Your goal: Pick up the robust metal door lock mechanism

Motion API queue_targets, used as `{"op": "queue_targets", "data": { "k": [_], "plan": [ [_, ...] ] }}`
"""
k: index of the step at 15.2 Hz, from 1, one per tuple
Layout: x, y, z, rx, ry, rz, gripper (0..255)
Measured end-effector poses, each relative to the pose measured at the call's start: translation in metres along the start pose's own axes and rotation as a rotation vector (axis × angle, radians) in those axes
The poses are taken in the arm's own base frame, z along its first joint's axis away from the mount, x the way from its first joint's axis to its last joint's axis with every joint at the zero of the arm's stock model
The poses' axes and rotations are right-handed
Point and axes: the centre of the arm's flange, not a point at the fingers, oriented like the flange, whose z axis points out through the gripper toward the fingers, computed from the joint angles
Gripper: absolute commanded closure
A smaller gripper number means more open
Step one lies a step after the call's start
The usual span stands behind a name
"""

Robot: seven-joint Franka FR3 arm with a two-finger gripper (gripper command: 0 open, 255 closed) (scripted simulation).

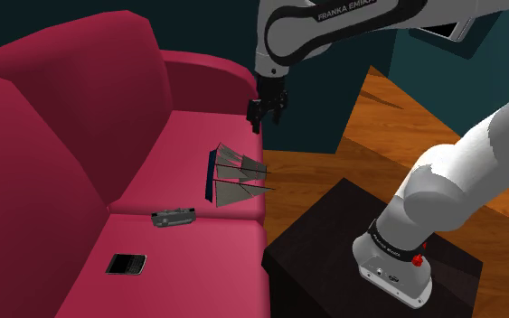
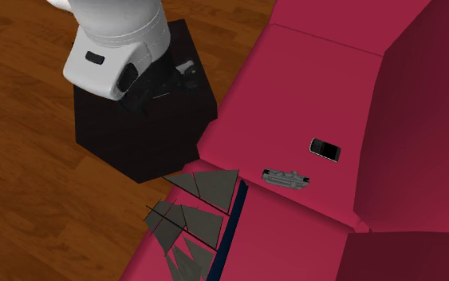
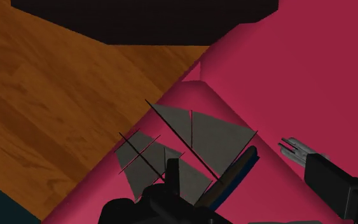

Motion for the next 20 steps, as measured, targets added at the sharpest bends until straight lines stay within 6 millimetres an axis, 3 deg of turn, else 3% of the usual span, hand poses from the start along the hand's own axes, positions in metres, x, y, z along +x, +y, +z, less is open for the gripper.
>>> {"op": "queue_targets", "data": {
  "k": [9,20],
  "plan": [
    [0.075,-0.079,0.064,-0.066,-0.027,-0.166,0],
    [0.137,-0.188,0.161,-0.145,-0.062,-0.369,0]
  ]
}}
